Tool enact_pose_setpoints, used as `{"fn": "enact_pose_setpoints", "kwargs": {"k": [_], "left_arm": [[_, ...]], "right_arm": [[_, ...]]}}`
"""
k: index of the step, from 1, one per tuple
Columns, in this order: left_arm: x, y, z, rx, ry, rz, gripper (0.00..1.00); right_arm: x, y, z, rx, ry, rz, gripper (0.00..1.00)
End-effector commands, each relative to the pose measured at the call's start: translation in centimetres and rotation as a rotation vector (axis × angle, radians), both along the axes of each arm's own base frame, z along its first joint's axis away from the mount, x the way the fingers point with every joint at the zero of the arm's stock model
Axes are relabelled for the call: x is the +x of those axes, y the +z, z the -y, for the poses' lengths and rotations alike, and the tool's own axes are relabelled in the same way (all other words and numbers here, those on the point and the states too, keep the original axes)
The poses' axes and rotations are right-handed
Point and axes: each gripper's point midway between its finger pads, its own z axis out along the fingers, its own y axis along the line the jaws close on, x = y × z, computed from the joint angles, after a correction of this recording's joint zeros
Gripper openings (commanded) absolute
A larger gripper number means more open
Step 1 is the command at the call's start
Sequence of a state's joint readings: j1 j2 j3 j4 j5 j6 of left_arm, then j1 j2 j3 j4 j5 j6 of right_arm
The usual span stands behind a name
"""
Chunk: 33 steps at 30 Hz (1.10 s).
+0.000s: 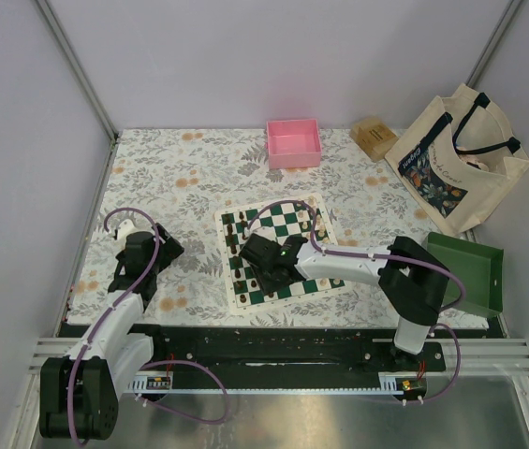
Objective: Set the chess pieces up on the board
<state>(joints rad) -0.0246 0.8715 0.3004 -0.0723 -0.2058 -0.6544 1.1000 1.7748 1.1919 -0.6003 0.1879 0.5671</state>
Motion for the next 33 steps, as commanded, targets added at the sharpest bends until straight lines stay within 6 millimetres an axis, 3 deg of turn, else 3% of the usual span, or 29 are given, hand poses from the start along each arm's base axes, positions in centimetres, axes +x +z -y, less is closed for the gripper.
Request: {"fn": "enact_pose_setpoints", "kwargs": {"k": [1,8,13,24,33], "left_arm": [[0.9,1.2,0.2,0.000,-0.015,0.058,0.99],[0.9,1.2,0.2,0.000,-0.016,0.057,0.99],[0.9,1.2,0.2,-0.001,-0.014,0.059,0.99],[0.9,1.2,0.2,-0.001,-0.014,0.059,0.99],[0.9,1.2,0.2,0.000,-0.015,0.057,0.99]], "right_arm": [[-0.5,-0.3,-1.1,0.028,0.001,-0.024,0.45],[-0.6,-0.7,-1.0,0.027,-0.006,-0.031,0.35],[-0.7,-0.2,-1.3,0.050,0.004,-0.032,0.21],[-0.7,1.2,-2.1,0.090,0.016,-0.017,0.18],[-0.6,2.1,-3.9,0.125,0.035,0.001,0.19]]}}
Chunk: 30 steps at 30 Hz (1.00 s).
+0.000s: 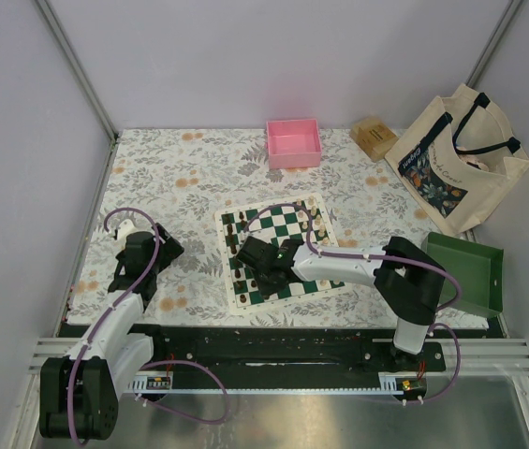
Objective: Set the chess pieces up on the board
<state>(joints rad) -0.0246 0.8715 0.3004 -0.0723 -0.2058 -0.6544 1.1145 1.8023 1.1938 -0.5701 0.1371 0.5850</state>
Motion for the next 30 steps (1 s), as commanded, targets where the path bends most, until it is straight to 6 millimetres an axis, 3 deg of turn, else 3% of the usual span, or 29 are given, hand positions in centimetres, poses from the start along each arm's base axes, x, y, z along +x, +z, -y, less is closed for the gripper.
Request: {"fn": "enact_pose_setpoints", "kwargs": {"k": [1,20,30], "left_arm": [[0.9,1.2,0.2,-0.002,-0.015,0.057,0.99],[0.9,1.2,0.2,-0.002,-0.013,0.057,0.99],[0.9,1.2,0.2,-0.001,-0.014,0.057,0.99]], "right_arm": [[0.4,3.0,-2.8,0.100,0.017,0.047,0.19],[0.0,2.1,-4.9,0.129,0.034,0.017,0.20],[0.2,1.6,-4.2,0.091,0.026,0.032,0.20]]}}
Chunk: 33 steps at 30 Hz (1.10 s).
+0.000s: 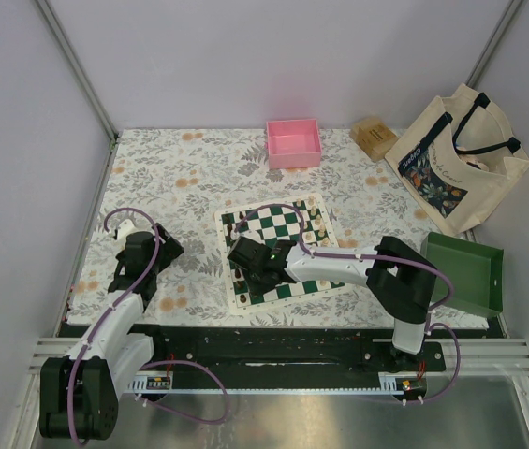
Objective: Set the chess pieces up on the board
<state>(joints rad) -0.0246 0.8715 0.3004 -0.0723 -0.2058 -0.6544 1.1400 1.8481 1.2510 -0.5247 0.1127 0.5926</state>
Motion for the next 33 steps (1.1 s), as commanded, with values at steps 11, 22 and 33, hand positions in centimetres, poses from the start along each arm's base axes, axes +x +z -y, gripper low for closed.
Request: {"fn": "enact_pose_setpoints", "kwargs": {"k": [11,22,33], "left_arm": [[0.9,1.3,0.2,-0.001,-0.014,0.060,0.99],[0.9,1.2,0.2,-0.002,-0.013,0.059,0.99],[0.8,1.1,0.2,-0.002,-0.015,0.056,0.99]], "right_arm": [[0.4,0.5,-0.7,-0.015,0.005,0.040,0.21],[0.2,0.5,-0.8,-0.015,0.012,0.038,0.32],[0.3,1.0,-0.9,-0.007,0.017,0.046,0.35]]}}
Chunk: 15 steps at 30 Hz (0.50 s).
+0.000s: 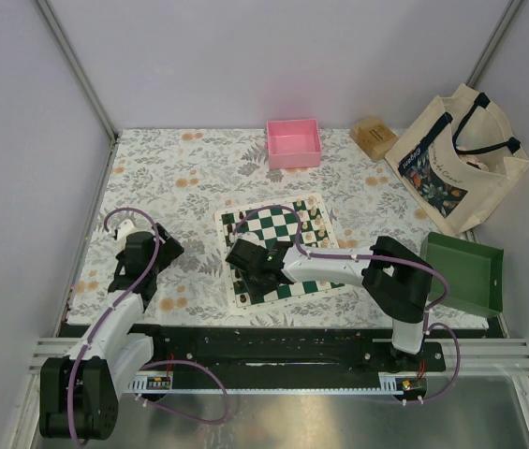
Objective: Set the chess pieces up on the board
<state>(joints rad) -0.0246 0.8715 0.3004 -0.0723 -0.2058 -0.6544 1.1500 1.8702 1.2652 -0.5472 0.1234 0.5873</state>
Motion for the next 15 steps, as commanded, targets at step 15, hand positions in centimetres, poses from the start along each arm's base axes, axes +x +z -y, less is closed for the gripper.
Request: {"fn": "enact_pose_setpoints", "kwargs": {"k": [15], "left_arm": [[0.88,1.20,0.22,-0.003,-0.014,0.059,0.99]], "right_arm": [[0.60,0.91,-0.98,0.002,0.015,0.040,0.36]]}}
